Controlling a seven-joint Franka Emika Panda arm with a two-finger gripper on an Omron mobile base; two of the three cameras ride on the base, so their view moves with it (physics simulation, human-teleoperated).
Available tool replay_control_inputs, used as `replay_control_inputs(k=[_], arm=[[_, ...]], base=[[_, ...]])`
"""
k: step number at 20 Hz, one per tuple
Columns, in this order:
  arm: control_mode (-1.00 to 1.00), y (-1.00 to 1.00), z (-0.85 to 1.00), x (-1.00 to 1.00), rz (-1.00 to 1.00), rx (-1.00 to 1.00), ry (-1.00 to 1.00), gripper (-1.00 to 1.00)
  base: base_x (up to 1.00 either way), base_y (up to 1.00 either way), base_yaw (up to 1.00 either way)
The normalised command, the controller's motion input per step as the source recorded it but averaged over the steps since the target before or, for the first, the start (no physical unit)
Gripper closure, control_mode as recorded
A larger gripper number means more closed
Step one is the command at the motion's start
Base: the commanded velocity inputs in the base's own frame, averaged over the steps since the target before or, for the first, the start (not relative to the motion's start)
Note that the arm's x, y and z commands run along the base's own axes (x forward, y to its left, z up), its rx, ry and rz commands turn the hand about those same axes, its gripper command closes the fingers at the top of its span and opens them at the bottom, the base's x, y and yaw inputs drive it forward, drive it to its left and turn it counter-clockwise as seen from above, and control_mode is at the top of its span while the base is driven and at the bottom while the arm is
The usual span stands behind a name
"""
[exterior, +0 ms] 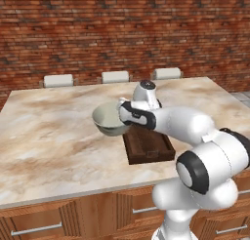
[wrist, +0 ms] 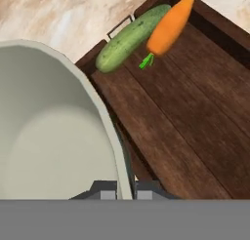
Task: Place the two vegetables and bowl onto the tray for setting up a vegetable dip station.
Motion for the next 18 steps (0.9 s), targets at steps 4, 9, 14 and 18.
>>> replay_control_inputs(k=[4,9,14,18], arm=[[-1.00,-0.46,0.09,-0.28,-0.03,0.02,0.00,1.00],[-1.00,-0.55,0.01,-0.27,0.00,0.03,0.00,1.00],[-1.00,-0.48,0.00,-0.11,0.00,0.01,0.00,1.00],[-1.00,-0.42,0.00,0.00,0.00,0.00,0.00,1.00]], base=[[0.00,0.00,0.00],[0.00,0.00,0.00],[0.00,0.00,0.00],[0.00,0.00,0.00]])
